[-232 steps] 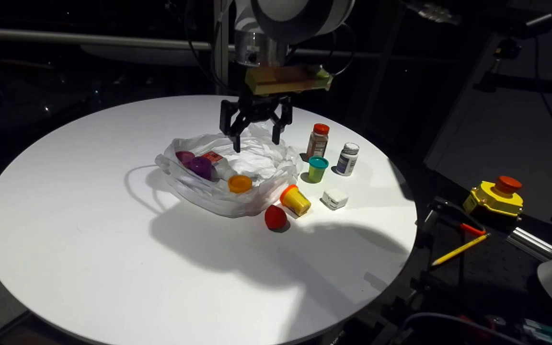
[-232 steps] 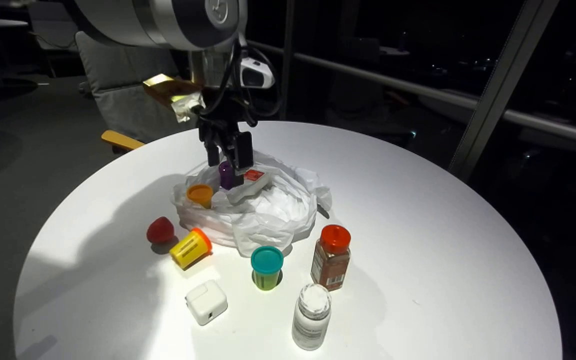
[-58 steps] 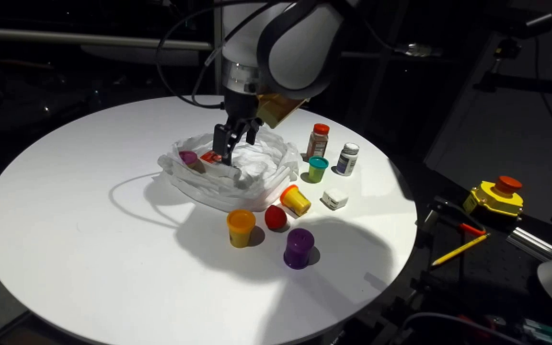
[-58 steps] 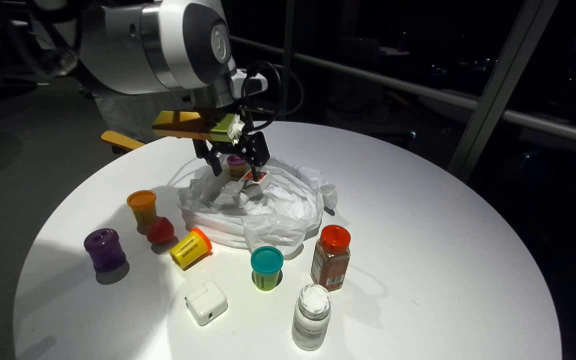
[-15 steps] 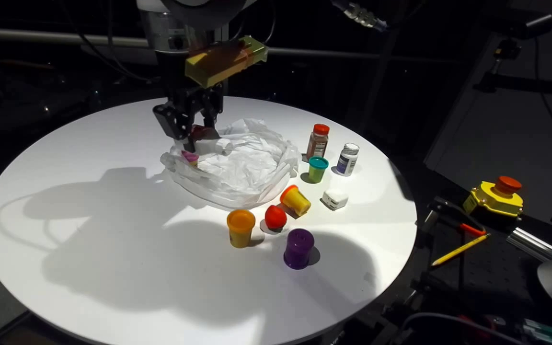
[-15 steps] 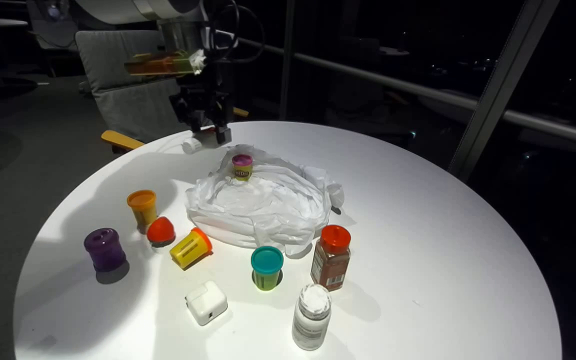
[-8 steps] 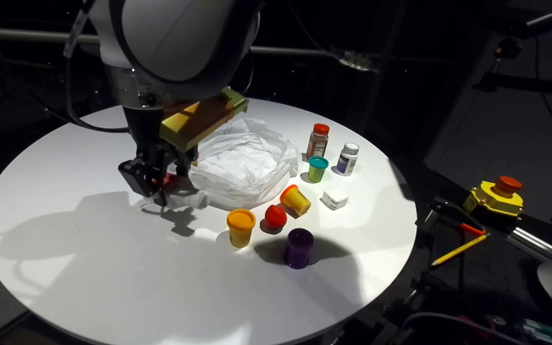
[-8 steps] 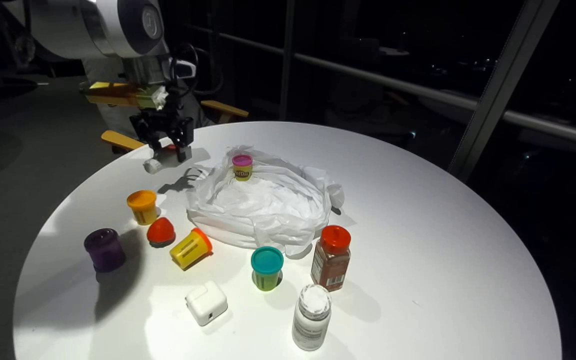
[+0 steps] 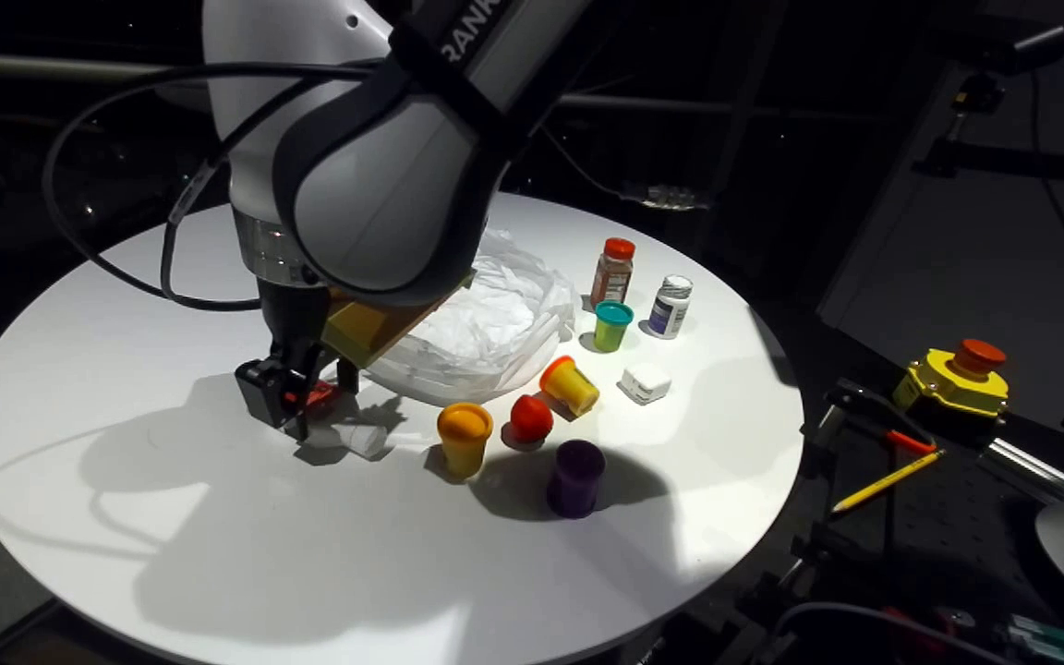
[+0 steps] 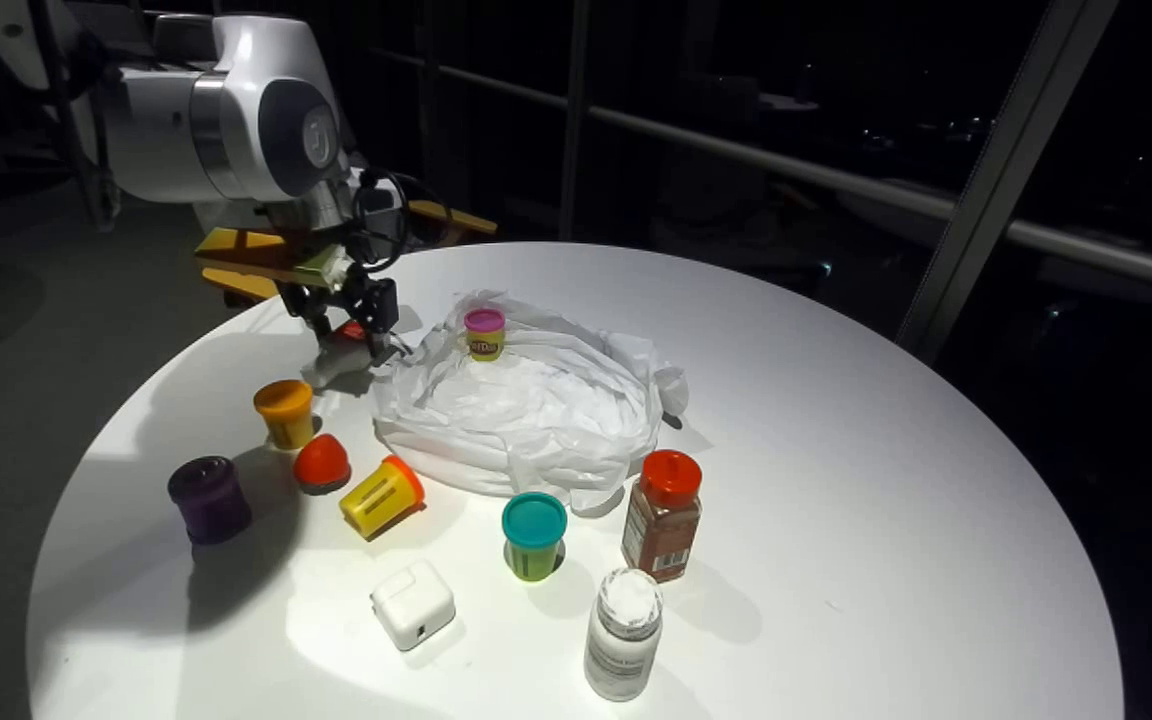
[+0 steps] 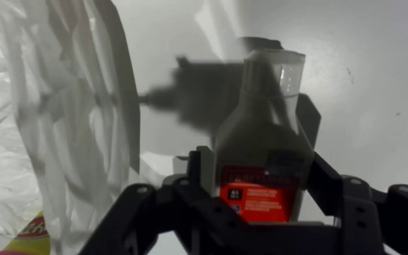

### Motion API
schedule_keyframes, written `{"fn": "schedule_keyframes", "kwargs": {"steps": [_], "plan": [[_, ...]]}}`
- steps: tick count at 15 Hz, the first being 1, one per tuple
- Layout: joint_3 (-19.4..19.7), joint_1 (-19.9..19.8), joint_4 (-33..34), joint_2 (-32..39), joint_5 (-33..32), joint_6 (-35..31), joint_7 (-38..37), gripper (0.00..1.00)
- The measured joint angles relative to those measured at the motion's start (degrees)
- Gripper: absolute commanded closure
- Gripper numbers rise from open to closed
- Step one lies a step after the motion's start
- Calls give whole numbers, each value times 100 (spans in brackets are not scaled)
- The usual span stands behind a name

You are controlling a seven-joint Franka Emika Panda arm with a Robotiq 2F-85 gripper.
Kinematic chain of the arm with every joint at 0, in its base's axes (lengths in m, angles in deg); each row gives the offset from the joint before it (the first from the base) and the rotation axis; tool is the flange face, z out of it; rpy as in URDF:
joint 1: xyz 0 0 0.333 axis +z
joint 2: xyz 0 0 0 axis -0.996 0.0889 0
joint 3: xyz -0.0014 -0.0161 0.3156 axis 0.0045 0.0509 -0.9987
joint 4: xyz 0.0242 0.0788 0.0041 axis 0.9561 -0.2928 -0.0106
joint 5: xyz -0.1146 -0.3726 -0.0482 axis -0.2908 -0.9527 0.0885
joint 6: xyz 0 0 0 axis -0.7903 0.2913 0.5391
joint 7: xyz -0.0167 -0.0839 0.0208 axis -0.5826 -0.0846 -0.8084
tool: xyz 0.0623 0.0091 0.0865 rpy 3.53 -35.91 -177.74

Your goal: Remove the things from the plastic bag and put them on the table

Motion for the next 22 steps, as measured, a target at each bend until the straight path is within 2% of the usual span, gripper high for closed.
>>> {"fn": "schedule_keyframes", "kwargs": {"steps": [3, 9, 13, 18, 22], "plan": [[82, 31, 7, -55, -14, 102, 88, 0], [313, -152, 14, -671, -175, 1109, 966, 0], [424, -537, 124, -770, -237, 1150, 1238, 0], [409, -1043, 345, -551, -180, 1144, 1453, 0], [343, -1249, 571, -281, -31, 1146, 1604, 0]]}}
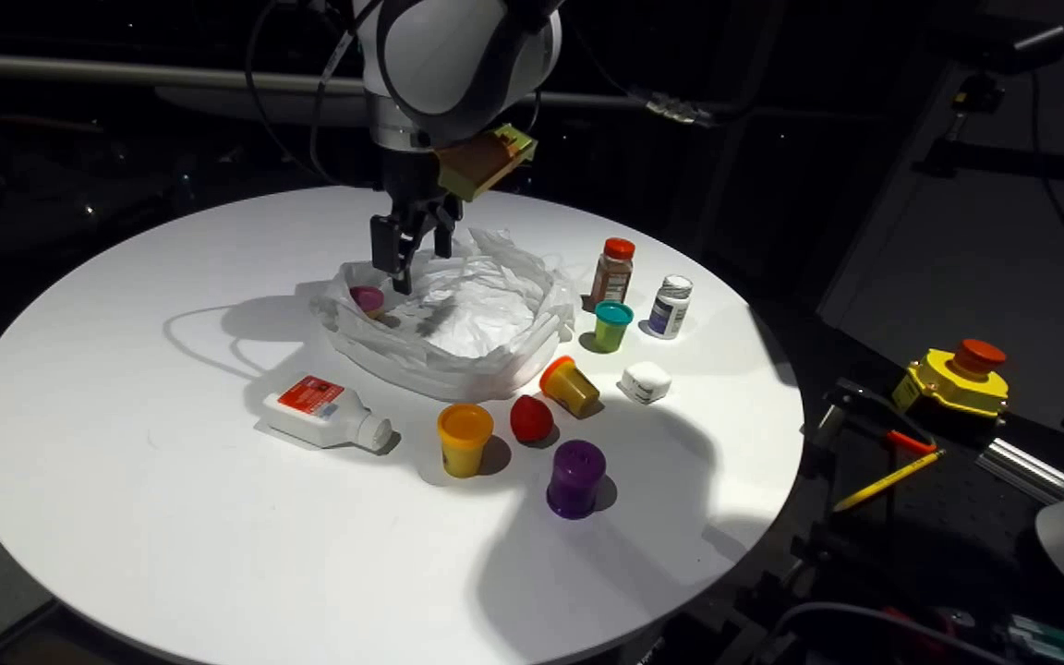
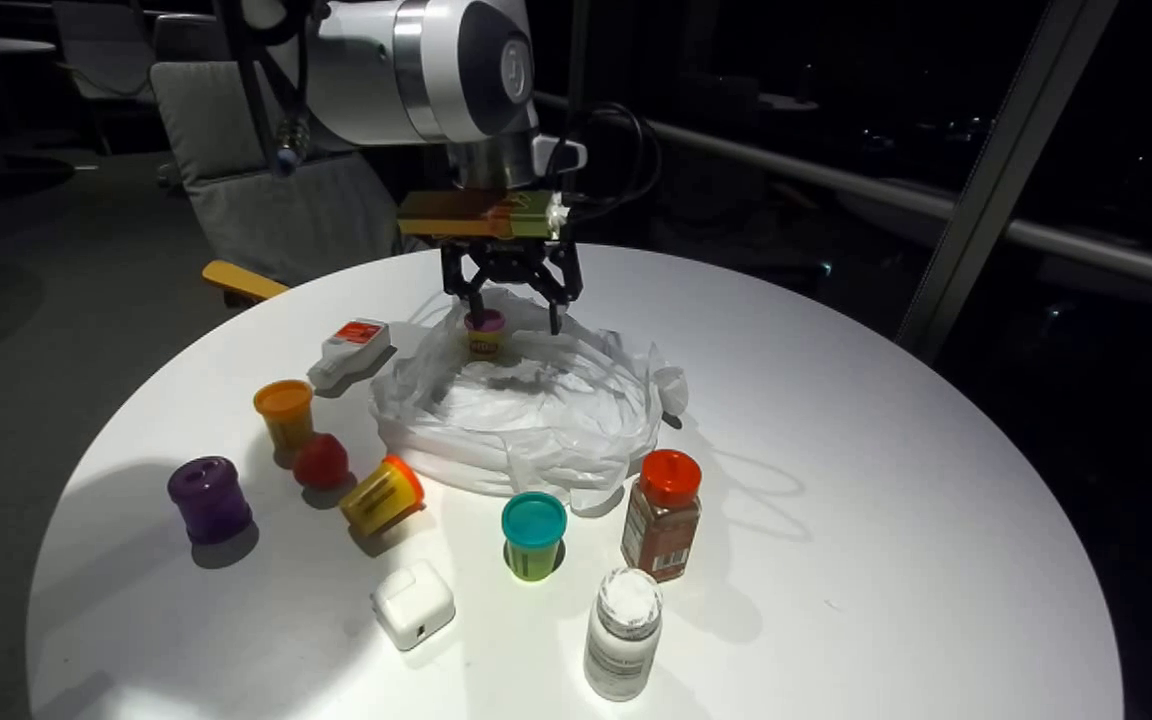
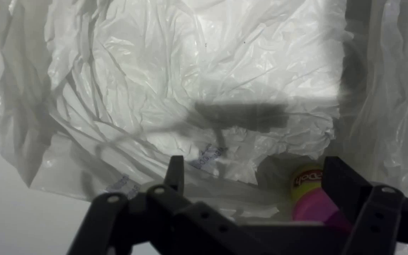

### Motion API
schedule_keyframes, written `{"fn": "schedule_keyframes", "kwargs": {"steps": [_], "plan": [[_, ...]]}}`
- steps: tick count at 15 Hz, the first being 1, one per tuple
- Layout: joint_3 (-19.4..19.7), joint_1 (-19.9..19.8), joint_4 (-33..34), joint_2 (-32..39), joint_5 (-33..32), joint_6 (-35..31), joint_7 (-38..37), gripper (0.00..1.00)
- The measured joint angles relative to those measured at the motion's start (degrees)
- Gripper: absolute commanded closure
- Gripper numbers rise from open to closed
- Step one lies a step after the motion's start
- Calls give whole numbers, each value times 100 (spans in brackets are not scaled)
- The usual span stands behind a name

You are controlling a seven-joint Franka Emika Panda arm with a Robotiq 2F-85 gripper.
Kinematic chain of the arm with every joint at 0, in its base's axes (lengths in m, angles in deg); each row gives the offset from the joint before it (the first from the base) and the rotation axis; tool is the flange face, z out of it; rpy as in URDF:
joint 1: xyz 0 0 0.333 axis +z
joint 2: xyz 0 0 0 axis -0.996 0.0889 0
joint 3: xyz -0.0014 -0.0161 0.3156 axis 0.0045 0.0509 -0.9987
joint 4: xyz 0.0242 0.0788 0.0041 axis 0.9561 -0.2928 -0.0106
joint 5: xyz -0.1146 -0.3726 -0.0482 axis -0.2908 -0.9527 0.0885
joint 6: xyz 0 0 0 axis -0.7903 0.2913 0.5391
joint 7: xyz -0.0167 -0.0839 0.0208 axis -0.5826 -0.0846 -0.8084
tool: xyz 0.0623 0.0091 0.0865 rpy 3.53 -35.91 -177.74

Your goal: Remove the things from the plastic bag and put them on the table

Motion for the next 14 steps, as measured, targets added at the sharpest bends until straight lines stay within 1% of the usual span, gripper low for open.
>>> {"fn": "schedule_keyframes", "kwargs": {"steps": [8, 14], "plan": [[-290, -51, 361, 518, 157, 114, 273, 0], [-396, -14, 885, 900, 169, 260, 373, 0]]}}
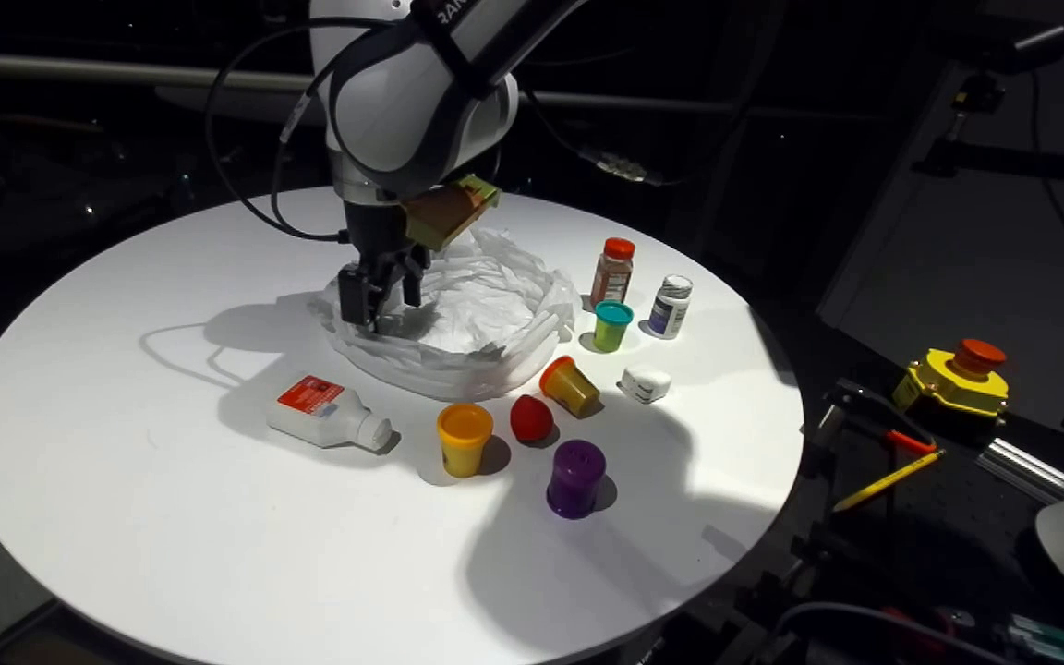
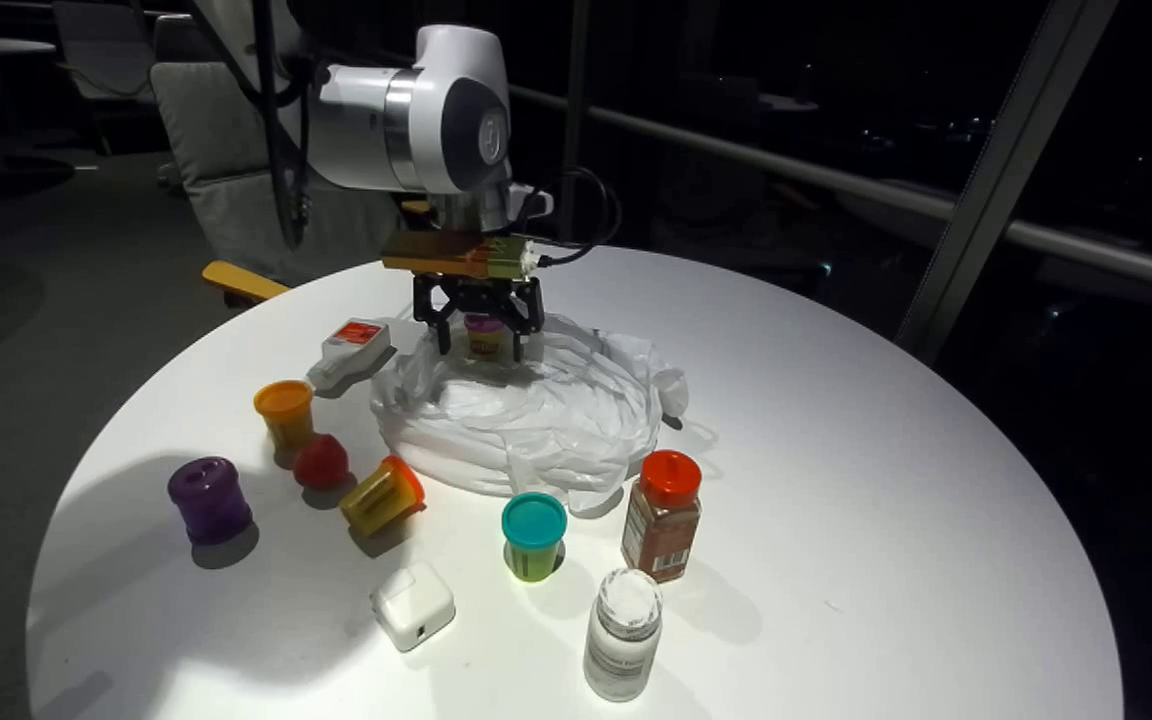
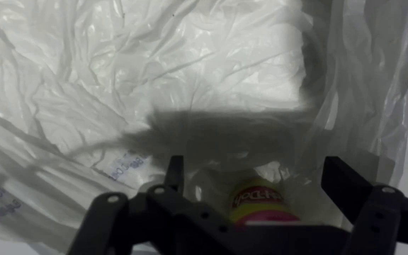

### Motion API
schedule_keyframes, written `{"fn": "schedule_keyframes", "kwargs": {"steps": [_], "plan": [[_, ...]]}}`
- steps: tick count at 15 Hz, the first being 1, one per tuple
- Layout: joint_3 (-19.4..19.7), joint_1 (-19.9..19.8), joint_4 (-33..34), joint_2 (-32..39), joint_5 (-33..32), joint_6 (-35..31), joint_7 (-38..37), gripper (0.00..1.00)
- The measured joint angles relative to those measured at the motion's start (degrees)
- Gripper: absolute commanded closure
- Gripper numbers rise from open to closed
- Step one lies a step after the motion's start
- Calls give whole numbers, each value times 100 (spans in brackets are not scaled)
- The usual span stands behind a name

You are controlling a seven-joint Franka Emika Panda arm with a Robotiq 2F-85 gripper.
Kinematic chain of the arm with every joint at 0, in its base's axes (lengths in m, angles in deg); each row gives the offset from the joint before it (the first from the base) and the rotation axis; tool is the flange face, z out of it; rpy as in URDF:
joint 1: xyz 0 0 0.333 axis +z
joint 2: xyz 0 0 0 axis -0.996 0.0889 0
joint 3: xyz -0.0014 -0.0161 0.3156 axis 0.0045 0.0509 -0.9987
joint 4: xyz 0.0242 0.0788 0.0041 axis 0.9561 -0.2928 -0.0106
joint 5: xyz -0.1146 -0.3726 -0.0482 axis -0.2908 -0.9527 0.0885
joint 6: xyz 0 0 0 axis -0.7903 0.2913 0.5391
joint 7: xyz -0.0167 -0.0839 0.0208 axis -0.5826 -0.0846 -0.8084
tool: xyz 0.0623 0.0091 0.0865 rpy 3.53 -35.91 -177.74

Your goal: Remove the things from the plastic bag and put them on the table

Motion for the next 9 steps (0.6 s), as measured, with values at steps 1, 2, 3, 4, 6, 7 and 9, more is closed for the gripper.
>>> {"fn": "schedule_keyframes", "kwargs": {"steps": [1, 2, 3, 4, 6, 7, 9], "plan": [[0, 3, 90, 35, 0, 10, 0, 0], [0, 3, 171, 57, 0, 20, 0, 0], [0, 2, 246, 70, 0, 33, 0, 0], [0, 2, 324, 83, 3, 61, 0, 0], [-2, 2, 479, 123, 20, 136, 4, 25], [-6, 2, 550, 151, 29, 187, 12, 34], [-16, 2, 674, 212, 66, 293, 54, 51]]}}
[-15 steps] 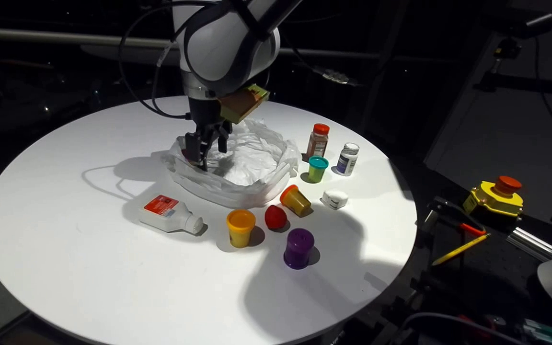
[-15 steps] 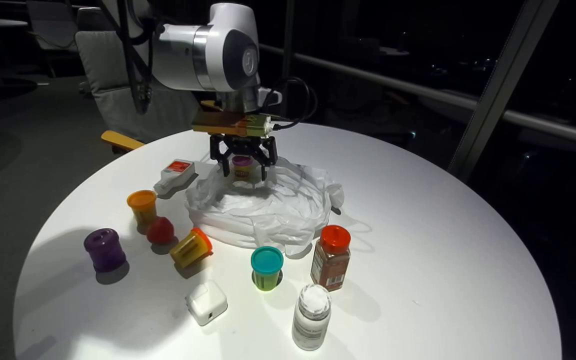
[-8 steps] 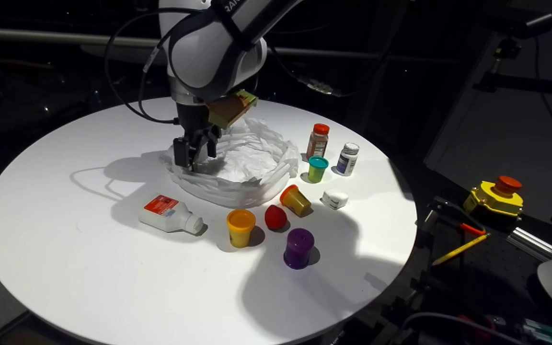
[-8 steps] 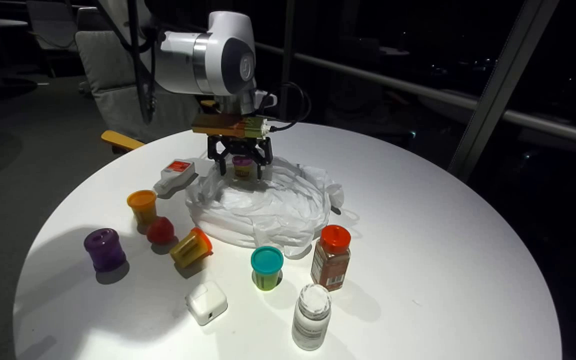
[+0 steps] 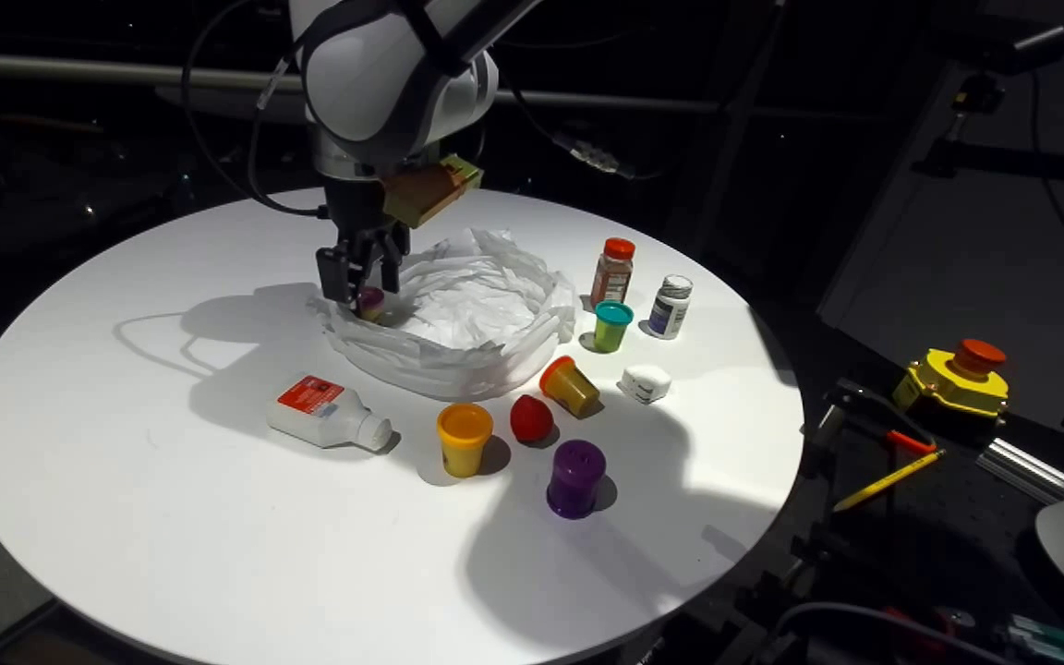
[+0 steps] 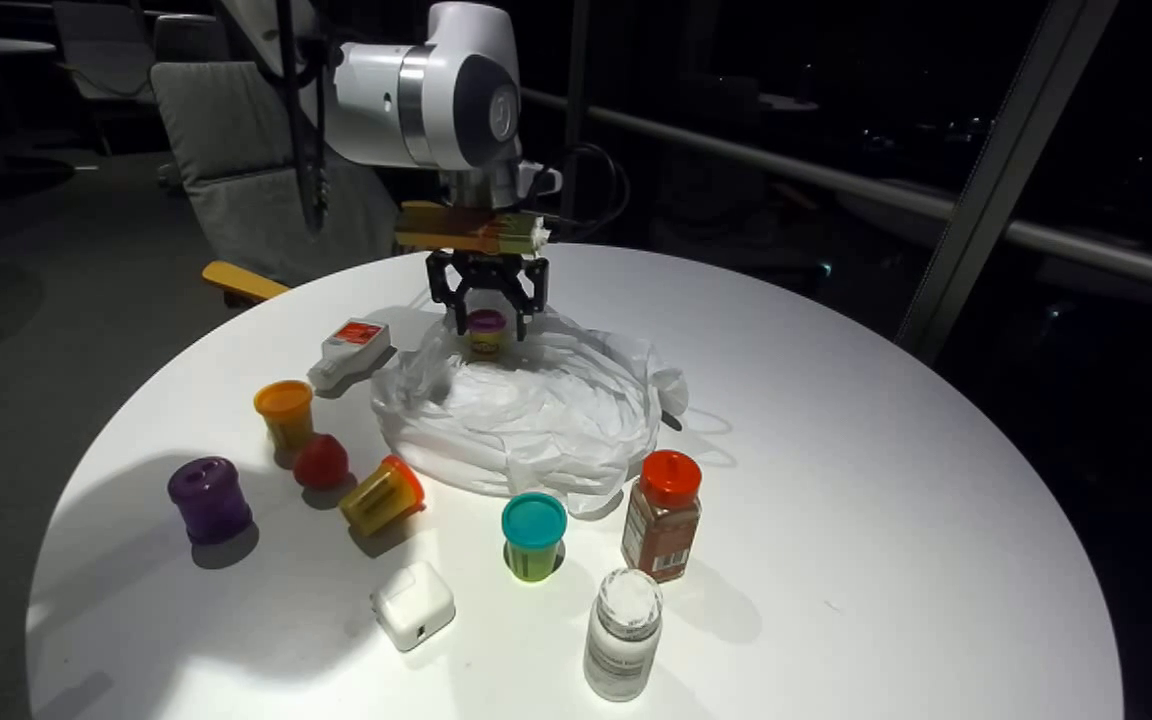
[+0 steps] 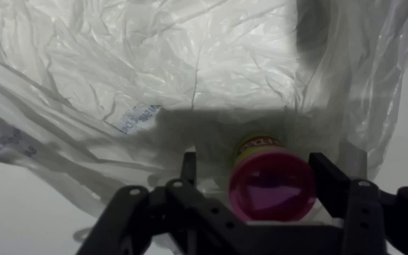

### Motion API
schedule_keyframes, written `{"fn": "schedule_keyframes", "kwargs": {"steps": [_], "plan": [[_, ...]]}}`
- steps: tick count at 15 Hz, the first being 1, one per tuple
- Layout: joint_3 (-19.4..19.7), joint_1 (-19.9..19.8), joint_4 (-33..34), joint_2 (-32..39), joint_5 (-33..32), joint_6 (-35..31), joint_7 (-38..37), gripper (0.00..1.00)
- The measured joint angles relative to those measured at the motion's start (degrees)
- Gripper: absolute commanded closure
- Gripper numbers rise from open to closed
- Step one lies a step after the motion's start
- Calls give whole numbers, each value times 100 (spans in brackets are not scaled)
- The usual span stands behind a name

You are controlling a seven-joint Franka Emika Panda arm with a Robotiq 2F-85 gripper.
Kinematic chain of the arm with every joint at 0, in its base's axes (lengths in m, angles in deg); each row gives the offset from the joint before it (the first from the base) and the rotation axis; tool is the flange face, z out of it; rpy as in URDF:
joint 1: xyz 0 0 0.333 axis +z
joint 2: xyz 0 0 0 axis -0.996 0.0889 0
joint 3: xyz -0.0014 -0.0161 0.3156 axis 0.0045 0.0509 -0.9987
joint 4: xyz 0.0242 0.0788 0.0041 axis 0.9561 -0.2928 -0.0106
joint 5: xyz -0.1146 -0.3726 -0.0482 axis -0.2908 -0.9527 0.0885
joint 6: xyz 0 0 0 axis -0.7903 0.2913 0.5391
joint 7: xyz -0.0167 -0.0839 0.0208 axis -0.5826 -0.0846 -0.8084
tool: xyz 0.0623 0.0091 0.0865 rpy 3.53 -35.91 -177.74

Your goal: Remove the things from the plastic bag and put them on the table

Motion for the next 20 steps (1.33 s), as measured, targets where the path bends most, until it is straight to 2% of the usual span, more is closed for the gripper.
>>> {"fn": "schedule_keyframes", "kwargs": {"steps": [3, 7, 11, 14, 17, 20], "plan": [[-15, 0, 186, 124, 41, 160, 38, 72], [-5, 16, 311, 168, 42, 270, -7, 76], [292, 250, 248, -47, -21, 390, -545, 76], [668, 576, -200, -497, -245, 427, -1231, 76], [961, 929, -963, -1089, -611, 467, -1974, 76], [983, 1187, -1747, -1634, -847, 509, -2319, 76]]}}
